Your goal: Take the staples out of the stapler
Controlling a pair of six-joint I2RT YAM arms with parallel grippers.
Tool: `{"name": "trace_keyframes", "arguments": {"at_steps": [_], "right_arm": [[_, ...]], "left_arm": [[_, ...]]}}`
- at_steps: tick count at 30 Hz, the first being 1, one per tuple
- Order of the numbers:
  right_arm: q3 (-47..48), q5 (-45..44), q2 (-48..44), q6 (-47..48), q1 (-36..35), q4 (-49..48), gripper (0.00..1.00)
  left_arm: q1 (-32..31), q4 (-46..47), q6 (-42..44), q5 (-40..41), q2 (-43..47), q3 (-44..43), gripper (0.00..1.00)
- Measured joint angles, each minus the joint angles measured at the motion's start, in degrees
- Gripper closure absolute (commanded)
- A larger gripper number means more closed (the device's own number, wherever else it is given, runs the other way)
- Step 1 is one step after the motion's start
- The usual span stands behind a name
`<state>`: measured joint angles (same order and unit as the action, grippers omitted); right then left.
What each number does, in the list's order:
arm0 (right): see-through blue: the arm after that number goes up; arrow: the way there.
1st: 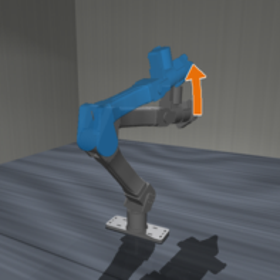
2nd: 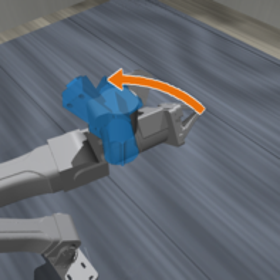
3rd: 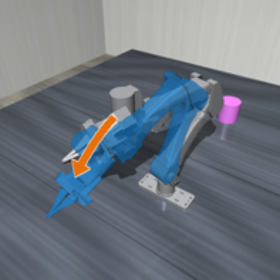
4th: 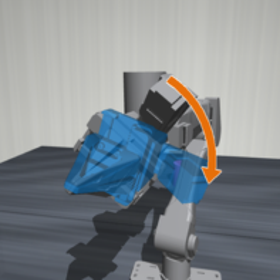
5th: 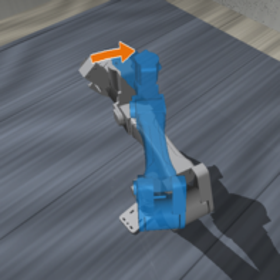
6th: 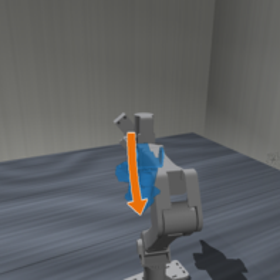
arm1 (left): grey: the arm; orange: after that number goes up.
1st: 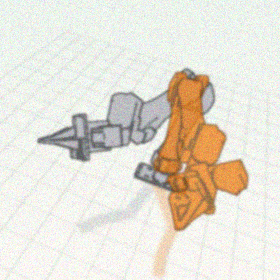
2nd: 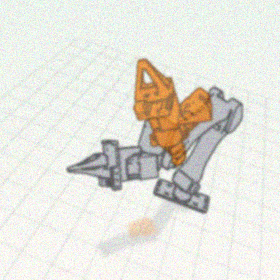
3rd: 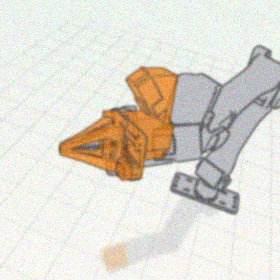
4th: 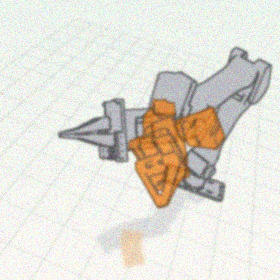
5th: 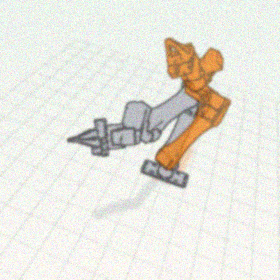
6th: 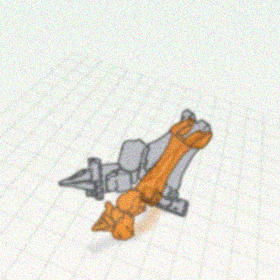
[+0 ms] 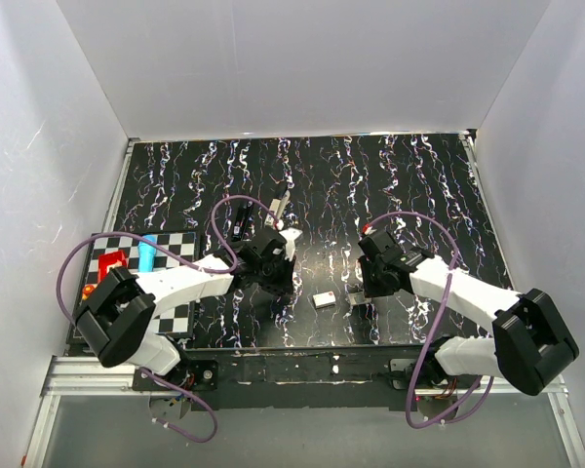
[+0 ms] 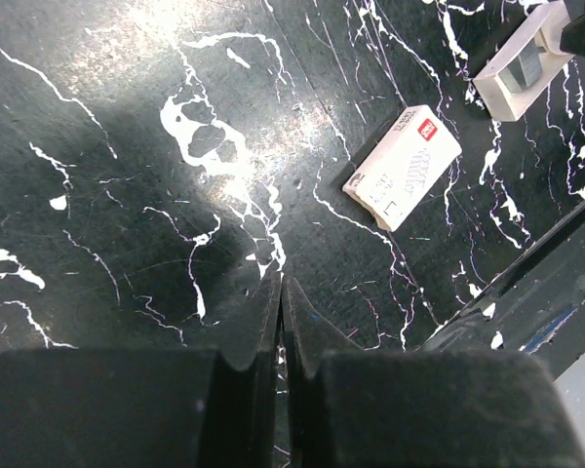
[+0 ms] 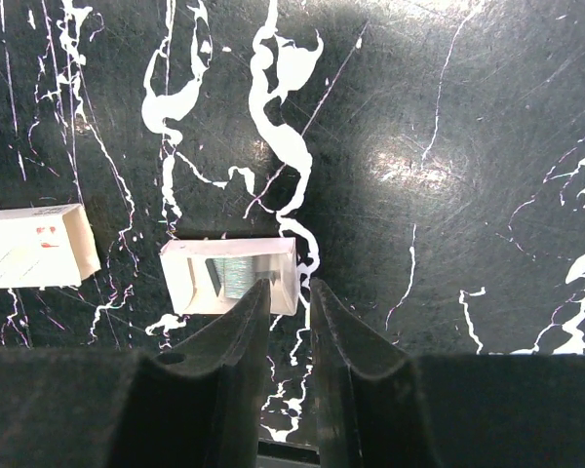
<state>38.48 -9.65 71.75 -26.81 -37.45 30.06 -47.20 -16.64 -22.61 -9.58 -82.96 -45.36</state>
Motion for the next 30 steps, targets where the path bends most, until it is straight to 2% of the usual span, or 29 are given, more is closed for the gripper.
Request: {"name": "trace_keyframes", "arguments": {"at_steps": [7, 10, 15, 17, 18, 30], "right_arm": [[0.1, 0.6, 2.2, 0.0, 0.0, -0.1, 0.71], [0.2, 0.8, 3.5, 0.0, 0.0, -0.2, 0.75], [0.8, 1.0, 4.5, 0.0, 0.0, -0.2, 0.88], [1.1, 1.0, 4.6, 0.0, 0.0, -0.1, 0.97], [1.3, 1.0, 4.7, 0.0, 0.0, -0.1, 0.99], [4.1, 0.2, 5.0, 0.0, 0.0, 0.7, 0.99]], "left_arm": [[-0.7, 1.5, -0.5, -0.4, -2.4, 0.0, 1.0], [-0.9, 2.0, -0.5, -0.4, -3.0, 0.0, 1.0], [-1.1, 2.4, -0.5, -0.8, -3.6, -0.1, 1.0], [-1.3, 2.8, -0.5, -1.0, -4.2, -0.2, 1.0], [-1.5, 2.9, -0.5, -1.2, -4.5, -0.2, 1.0], [-3.2, 3.9, -0.6, -1.8, -5.8, -0.2, 1.0]]}}
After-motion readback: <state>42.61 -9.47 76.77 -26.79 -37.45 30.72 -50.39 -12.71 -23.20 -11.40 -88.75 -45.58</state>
